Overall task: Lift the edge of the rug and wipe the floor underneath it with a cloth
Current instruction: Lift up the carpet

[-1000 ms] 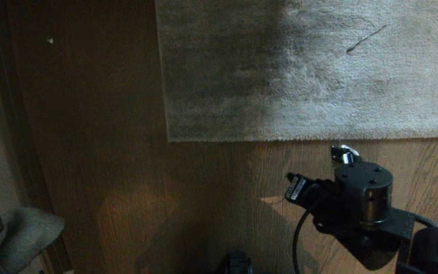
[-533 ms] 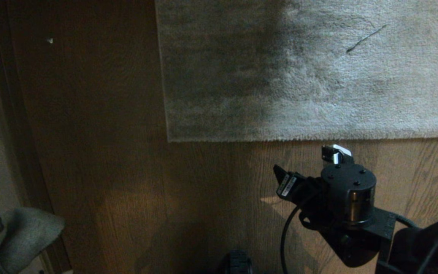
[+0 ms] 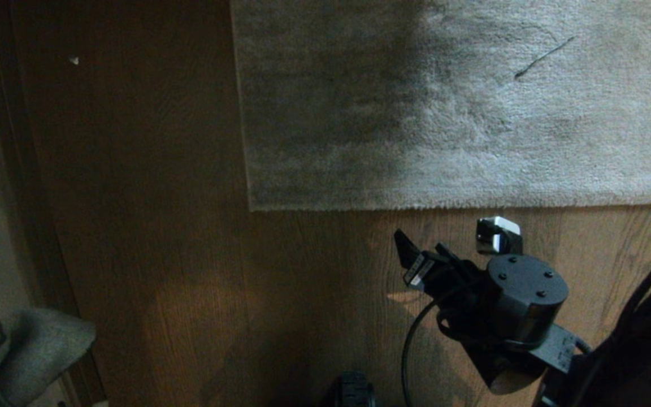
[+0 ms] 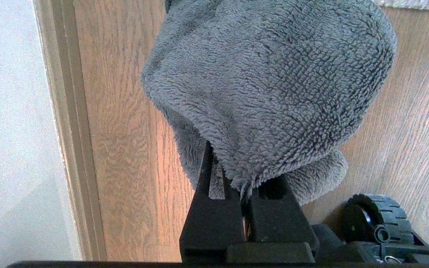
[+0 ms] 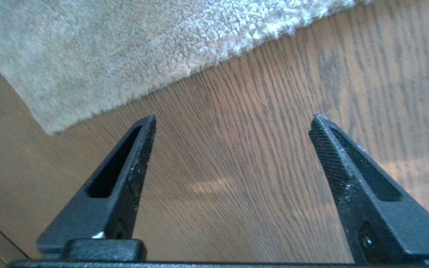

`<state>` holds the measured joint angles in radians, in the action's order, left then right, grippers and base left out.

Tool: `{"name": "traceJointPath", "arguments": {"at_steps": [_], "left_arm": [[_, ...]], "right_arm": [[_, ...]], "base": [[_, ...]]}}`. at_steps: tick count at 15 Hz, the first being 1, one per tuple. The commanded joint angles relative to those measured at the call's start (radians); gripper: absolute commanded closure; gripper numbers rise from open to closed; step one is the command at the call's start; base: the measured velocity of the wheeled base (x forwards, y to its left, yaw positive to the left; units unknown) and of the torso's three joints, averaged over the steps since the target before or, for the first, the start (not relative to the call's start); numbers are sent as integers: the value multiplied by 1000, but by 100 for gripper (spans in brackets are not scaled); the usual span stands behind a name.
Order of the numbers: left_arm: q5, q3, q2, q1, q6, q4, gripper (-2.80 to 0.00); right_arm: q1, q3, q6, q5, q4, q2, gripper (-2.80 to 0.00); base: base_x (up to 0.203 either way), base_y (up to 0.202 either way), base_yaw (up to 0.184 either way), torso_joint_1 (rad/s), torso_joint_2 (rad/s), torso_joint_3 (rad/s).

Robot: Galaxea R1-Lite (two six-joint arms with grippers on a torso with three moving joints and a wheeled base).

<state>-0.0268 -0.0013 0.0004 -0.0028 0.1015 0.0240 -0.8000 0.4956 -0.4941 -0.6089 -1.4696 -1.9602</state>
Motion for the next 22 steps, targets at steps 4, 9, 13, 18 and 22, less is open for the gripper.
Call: {"name": "traceJointPath", "arguments": {"at_steps": [4, 9, 13, 18, 22], "left_arm": [[-1, 1, 0, 0, 1, 1, 0], [-1, 0, 0, 0, 1, 1, 0], [-1, 1, 0, 1, 1, 1, 0], [-1, 0, 0, 0, 1, 1, 0], [-1, 1, 0, 0, 1, 1, 0]], "right_arm": [[-1, 6, -4, -7, -100, -114, -280], [4, 75, -4, -14, -100, -173, -280], [50, 144, 17, -14, -100, -192, -280], [96, 246, 76, -12, -100, -217, -280], [102, 320, 119, -11, -100, -233, -280]], "base": [[0, 0, 0, 0, 0, 0], [0, 0, 0, 0, 0, 0], [0, 0, 0, 0, 0, 0], [0, 0, 0, 0, 0, 0], [0, 0, 0, 0, 0, 0]]}}
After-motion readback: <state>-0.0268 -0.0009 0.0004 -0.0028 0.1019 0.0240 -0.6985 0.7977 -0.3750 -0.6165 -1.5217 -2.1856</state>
